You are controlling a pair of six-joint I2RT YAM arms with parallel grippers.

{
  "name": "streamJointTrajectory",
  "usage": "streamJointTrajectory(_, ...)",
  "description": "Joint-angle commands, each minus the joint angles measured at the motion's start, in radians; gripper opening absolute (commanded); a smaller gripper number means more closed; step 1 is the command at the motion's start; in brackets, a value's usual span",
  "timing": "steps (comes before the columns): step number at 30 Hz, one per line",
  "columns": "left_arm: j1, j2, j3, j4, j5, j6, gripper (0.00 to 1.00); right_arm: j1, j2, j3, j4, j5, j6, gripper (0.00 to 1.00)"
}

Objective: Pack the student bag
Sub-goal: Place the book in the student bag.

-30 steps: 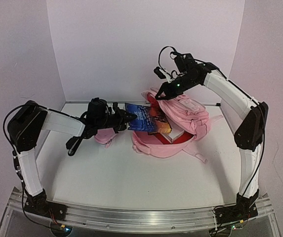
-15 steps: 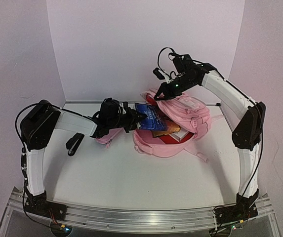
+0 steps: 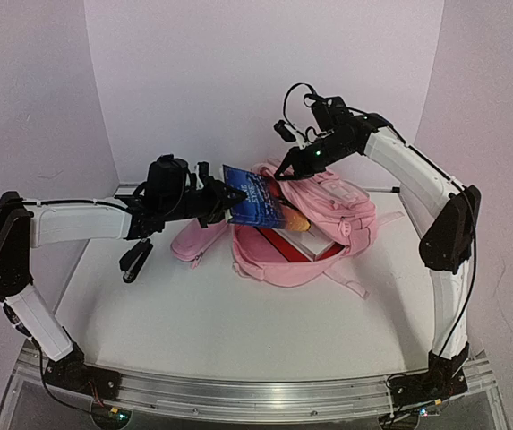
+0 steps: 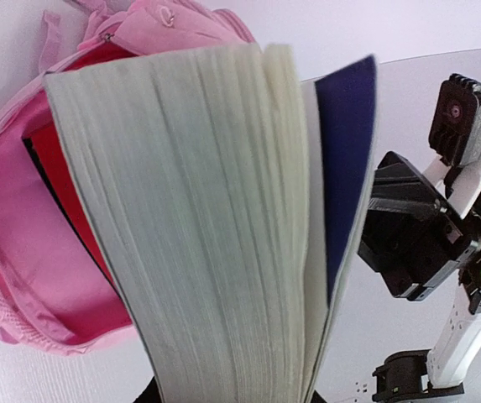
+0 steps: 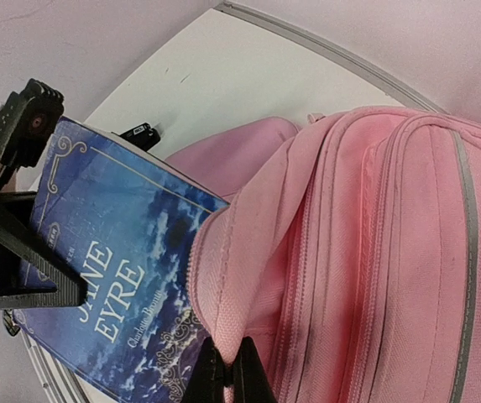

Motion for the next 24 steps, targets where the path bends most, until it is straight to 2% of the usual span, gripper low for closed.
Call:
streamJointTrajectory(1, 0.006, 0.042, 0.061, 0.284, 0.007, -0.005, 0.0, 0.027, -0.025, 0.103, 0.119, -0.128, 0.041, 0.0)
streamJointTrajectory(6, 0.006, 0.169, -0.017, 0.418, -0.095, -0.112, 0.0, 0.027, -0.017, 0.147, 0.122, -0.142, 0.059, 0.0)
streamJointTrajectory(10, -0.003, 0.212, -0.052, 0.369, -0.217, -0.185, 0.0, 0.027, -0.016, 0.15, 0.13, -0.149, 0.104, 0.0)
streamJointTrajectory(12, -0.01, 0.245, -0.006, 0.314, -0.212, -0.19, 0.0, 0.027, -0.011, 0.147, 0.142, -0.156, 0.122, 0.0)
streamJointTrajectory(17, -0.04, 0.392, 0.249, 0.17, -0.125, -0.125, 0.03, 0.027, 0.015, 0.144, 0.16, -0.171, 0.148, 0.0)
streamJointTrajectory(19, -0.05, 0.452, 0.338, 0.136, -0.101, -0.107, 0.09, 0.027, 0.02, 0.145, 0.164, -0.174, 0.153, 0.0)
streamJointTrajectory(24, -0.054, 0.49, 0.451, -0.013, -0.064, -0.047, 0.41, 0.027, 0.012, 0.126, 0.164, -0.179, 0.152, 0.0)
